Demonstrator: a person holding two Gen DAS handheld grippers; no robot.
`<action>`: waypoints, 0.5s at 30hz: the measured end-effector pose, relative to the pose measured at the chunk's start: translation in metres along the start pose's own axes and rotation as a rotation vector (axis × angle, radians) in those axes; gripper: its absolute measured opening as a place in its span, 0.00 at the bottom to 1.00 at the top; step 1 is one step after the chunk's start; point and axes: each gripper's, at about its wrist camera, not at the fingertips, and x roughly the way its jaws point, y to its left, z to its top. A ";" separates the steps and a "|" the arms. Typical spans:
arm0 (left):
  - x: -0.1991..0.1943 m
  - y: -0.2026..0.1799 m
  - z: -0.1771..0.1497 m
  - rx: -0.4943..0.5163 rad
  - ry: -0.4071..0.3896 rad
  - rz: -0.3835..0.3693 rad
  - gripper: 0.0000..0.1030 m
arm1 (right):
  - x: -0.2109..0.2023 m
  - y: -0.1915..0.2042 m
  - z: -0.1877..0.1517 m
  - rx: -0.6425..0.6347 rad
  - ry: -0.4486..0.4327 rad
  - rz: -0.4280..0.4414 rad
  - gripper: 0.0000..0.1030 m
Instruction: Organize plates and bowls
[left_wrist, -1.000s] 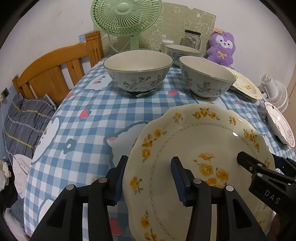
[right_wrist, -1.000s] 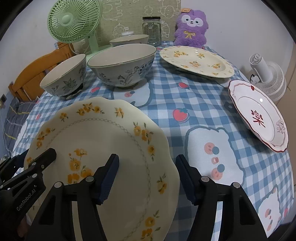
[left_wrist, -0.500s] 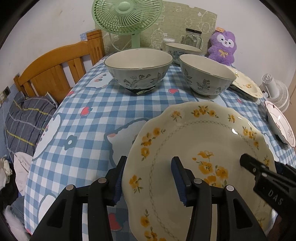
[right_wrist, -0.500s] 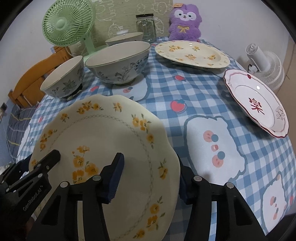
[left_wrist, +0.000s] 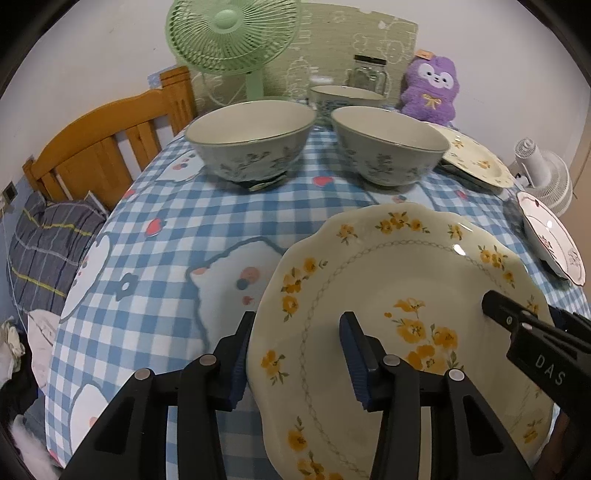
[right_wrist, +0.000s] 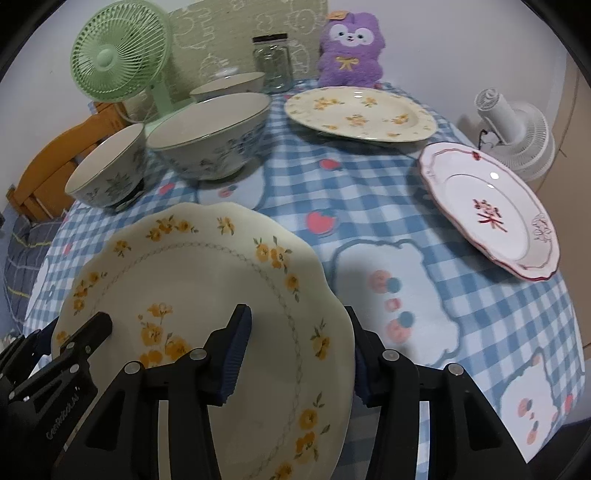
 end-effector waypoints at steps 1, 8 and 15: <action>0.000 -0.003 0.001 0.002 0.001 -0.003 0.44 | 0.000 -0.003 0.000 0.003 -0.002 -0.005 0.49; 0.003 -0.024 0.004 0.024 0.009 -0.026 0.43 | -0.002 -0.028 0.002 0.037 -0.009 -0.025 0.49; 0.006 -0.047 0.007 0.047 0.020 -0.047 0.43 | -0.003 -0.049 0.003 0.056 -0.017 -0.043 0.49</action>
